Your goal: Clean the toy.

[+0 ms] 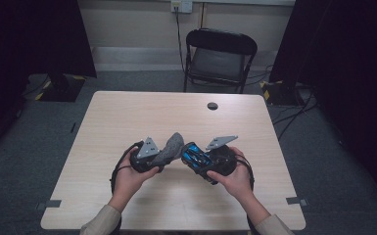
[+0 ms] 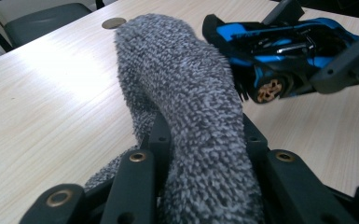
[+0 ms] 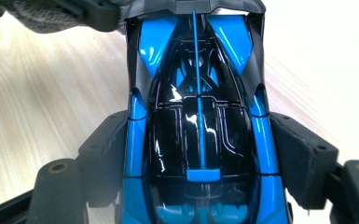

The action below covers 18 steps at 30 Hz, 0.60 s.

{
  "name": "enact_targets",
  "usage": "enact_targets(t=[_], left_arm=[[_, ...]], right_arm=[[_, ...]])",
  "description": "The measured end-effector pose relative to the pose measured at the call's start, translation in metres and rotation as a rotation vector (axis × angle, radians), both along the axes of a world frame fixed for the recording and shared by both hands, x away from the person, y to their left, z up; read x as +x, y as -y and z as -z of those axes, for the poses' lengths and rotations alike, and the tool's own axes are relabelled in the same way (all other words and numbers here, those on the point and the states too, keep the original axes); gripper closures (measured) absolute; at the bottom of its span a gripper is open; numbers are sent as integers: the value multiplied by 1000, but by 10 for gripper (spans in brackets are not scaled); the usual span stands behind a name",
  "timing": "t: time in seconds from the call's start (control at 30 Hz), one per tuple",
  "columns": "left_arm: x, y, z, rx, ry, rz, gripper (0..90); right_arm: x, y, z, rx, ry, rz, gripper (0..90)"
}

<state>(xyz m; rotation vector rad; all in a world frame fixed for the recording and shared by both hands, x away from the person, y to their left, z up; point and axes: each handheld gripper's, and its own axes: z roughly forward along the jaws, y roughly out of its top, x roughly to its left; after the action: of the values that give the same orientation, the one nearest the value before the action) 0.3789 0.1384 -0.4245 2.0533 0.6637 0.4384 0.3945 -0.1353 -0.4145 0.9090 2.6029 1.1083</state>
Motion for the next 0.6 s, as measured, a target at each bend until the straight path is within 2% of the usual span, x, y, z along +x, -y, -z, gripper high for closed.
enact_targets(t=[0.1, 0.2, 0.27, 0.43, 0.6], left_arm=[[-1, -3, 2, -17, -14, 0, 668], [-4, -5, 6, -5, -25, 10, 670], [-6, -6, 8, -16, -33, 8, 670], [-3, -13, 13, -8, -60, -57, 670], [3, -10, 17, -21, -56, -75, 670]], right_arm=[[1, 3, 0, 5, -2, 8, 262], [2, 7, -1, 7, 0, 19, 262], [3, 10, -2, 14, 2, 25, 262], [4, 15, -8, 22, 4, 34, 262], [3, 13, -17, 44, 17, 27, 262]])
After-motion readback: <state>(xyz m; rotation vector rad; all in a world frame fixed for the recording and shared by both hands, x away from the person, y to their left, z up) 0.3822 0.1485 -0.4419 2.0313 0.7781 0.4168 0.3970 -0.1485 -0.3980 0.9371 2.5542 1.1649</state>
